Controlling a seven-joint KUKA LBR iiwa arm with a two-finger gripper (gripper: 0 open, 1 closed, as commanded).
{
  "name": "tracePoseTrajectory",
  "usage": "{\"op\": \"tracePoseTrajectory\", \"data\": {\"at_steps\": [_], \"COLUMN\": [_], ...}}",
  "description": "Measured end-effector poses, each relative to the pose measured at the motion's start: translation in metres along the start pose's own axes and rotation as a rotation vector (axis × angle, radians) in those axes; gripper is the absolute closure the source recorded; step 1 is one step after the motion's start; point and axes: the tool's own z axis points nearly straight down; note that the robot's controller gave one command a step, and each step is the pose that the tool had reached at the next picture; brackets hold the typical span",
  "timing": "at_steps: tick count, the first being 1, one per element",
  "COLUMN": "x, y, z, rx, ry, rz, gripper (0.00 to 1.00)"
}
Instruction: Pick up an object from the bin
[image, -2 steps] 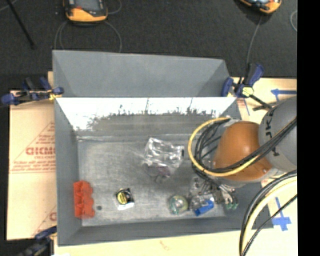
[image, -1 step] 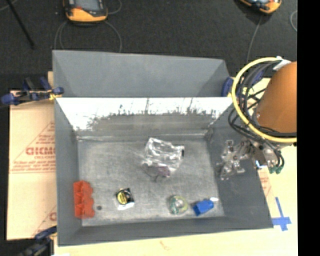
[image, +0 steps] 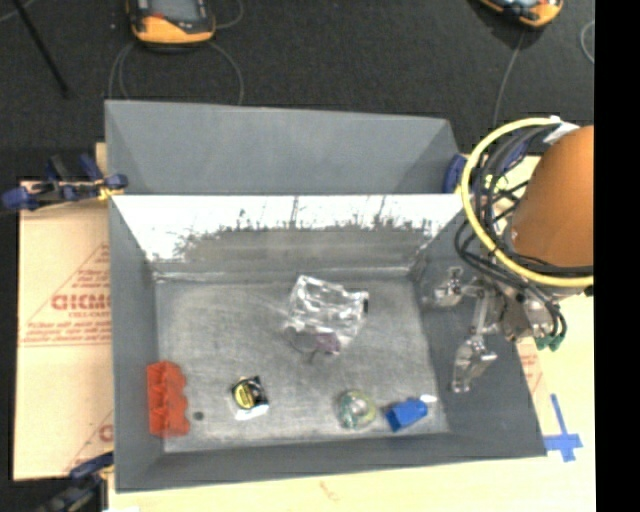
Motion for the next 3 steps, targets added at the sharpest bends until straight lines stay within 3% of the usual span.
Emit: {"op": "tracePoseTrajectory", "data": {"at_steps": [1,2,3], "x": [0.013,-0.001,-0.003], "y": [0.018,-0.009,-0.011], "z": [0.171,0.208,0.205], "rx": [-0.005,0.001,0.005], "ry": [0.008,-0.009,-0.013], "rz": [-0.146,-0.496,-0.496], "gripper": [0.00,0.00,1.00]}}
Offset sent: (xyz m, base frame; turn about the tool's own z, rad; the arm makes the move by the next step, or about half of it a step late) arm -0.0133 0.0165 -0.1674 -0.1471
